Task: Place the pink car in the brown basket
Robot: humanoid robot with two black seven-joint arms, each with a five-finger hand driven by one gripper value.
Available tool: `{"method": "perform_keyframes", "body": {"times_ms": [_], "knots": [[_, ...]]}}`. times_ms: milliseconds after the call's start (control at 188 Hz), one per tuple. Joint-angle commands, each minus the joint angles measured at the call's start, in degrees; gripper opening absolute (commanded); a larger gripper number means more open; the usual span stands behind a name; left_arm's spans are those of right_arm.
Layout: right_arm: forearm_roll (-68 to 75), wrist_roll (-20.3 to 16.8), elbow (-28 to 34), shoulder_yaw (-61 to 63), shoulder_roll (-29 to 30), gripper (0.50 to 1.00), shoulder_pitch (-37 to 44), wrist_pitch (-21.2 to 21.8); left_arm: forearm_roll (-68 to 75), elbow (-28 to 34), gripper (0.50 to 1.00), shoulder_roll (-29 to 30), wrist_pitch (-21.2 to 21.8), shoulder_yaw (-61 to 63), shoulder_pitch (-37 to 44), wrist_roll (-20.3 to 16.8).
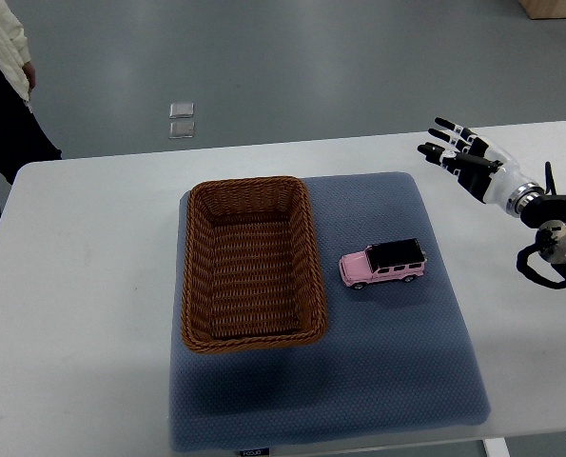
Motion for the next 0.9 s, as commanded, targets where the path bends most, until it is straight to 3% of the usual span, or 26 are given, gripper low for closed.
{"method": "perform_keyframes", "body": {"times_ms": [0,892], "knots": [[0.00,0.00,-0.09,-0.08,0.04,0.913,-0.18,0.00,-0.01,0.04,1.000,0.00,-0.01,0.08,0.00,0.00],[-0.09,-0.18,-3.25,0.27,-0.14,0.915,0.00,1.14,-0.01,0.04,1.000,0.00,-0.01,0.08,0.00,0.00]]}}
